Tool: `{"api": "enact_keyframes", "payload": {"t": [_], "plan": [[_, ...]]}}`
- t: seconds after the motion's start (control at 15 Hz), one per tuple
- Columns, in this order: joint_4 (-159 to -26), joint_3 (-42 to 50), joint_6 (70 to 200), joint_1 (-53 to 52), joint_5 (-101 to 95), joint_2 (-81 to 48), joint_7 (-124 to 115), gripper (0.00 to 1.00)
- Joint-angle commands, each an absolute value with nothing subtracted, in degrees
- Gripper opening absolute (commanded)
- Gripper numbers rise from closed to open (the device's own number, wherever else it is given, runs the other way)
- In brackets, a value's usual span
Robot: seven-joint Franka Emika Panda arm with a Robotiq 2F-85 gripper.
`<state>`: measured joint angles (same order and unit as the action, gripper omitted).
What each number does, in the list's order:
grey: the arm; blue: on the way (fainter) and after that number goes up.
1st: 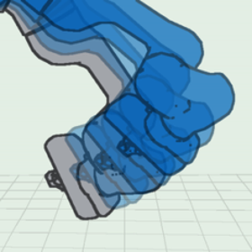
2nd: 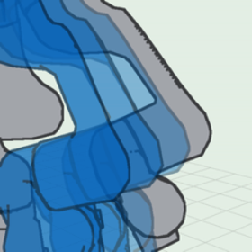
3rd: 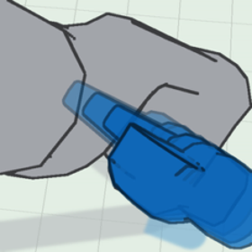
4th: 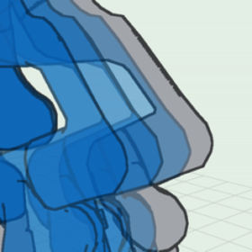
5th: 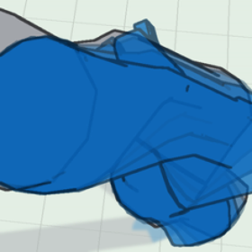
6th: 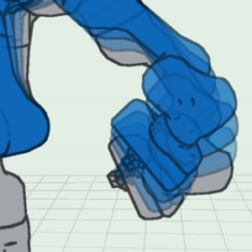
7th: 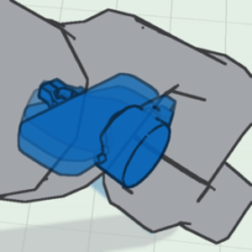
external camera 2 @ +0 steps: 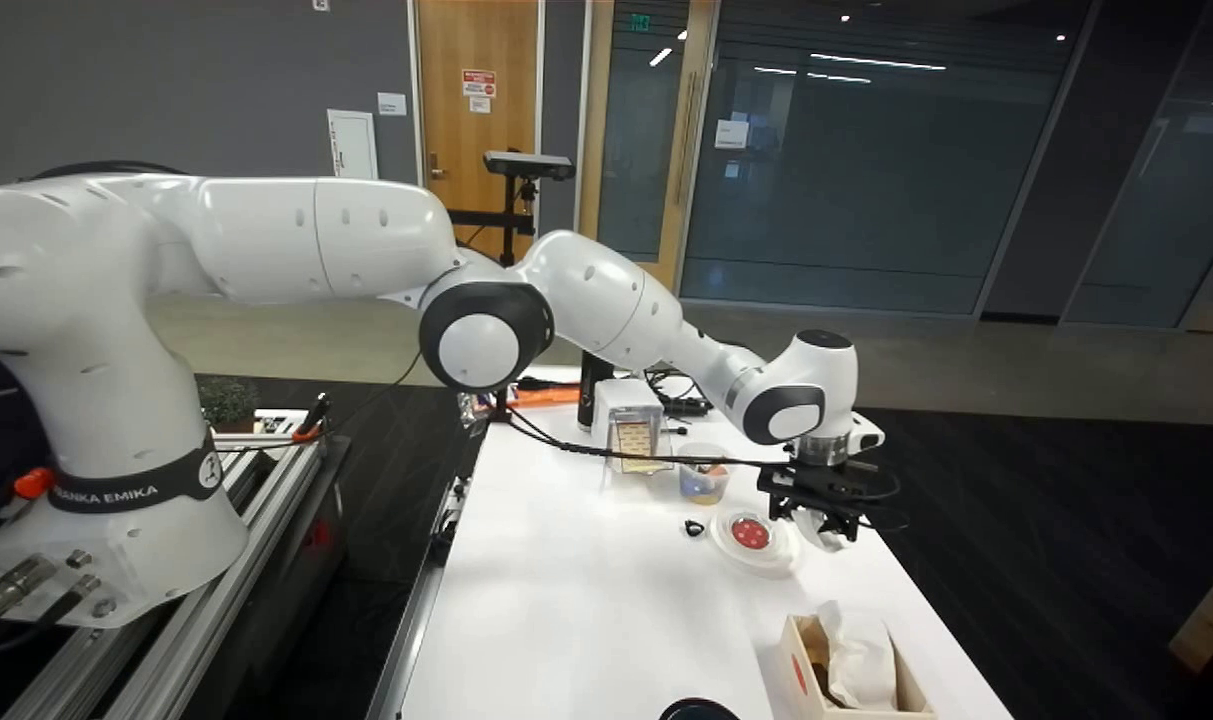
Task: Use the white napkin to wipe the item on the white plate.
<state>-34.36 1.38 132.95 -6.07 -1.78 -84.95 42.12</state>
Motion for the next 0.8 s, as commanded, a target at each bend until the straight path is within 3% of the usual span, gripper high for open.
{"api": "enact_keyframes", "payload": {"t": [0.0,0.73], "plan": [[-31.0,1.3,130.4,-6.2,-3.2,-85.9,30.4,0.00],[-29.9,-5.7,126.5,-3.4,0.0,-85.8,26.0,0.00]]}}
